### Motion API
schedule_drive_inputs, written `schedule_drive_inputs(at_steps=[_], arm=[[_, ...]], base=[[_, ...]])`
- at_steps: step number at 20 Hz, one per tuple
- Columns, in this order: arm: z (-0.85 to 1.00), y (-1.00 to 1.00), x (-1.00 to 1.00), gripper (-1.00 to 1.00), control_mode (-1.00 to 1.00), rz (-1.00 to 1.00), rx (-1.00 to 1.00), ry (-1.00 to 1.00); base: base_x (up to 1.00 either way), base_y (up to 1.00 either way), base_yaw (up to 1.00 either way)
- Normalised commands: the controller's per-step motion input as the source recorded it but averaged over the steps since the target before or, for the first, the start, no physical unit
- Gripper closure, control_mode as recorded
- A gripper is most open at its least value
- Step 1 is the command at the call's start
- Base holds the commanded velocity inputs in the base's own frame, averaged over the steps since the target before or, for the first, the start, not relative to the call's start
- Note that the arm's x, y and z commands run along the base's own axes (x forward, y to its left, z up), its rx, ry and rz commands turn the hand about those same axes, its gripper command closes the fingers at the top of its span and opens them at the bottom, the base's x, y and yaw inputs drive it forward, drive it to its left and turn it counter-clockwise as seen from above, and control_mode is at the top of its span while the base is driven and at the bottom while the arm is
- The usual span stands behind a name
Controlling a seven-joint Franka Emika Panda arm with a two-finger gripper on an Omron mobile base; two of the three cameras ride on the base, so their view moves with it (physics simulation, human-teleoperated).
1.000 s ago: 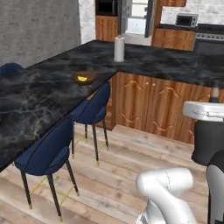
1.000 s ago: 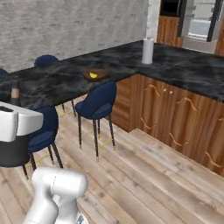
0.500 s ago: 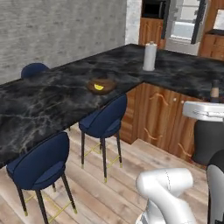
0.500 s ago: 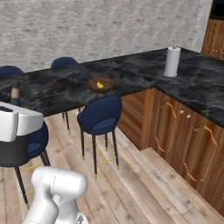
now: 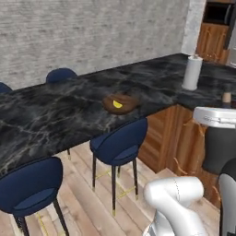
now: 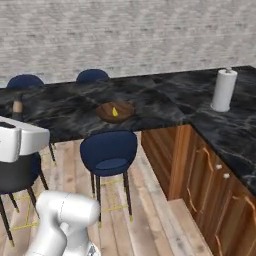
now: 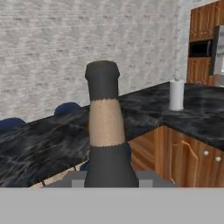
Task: There is a bowl on the dining counter. Grab a lemon wedge from the fridge and place it in the bowl. Then get the liquor bottle and glass cup from the cabinet and place them next to the bowl.
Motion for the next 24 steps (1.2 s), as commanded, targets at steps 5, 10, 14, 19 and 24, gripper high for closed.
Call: schedule_drive_inputs(at_steps=[5,10,14,19,24], arm=[[0.00,0.00,0.00,1.00,1.00,0.00,0.00,0.00],[0.00,0.00,0.00,1.00,1.00,0.00,0.00,0.00],[0.00,0.00,0.00,1.00,1.00,0.00,0.00,0.00],[-0.01,0.16,0.60,1.00,-1.00,0.19,0.00,0.17],[-0.16,0.27,1.00,1.00,-1.00,0.13,0.00,0.09]], base=[[1.00,-0.46,0.49],[0.93,-0.24,0.45],[0.77,-0.01,0.37],[0.13,0.01,0.06],[0.00,0.00,0.00]])
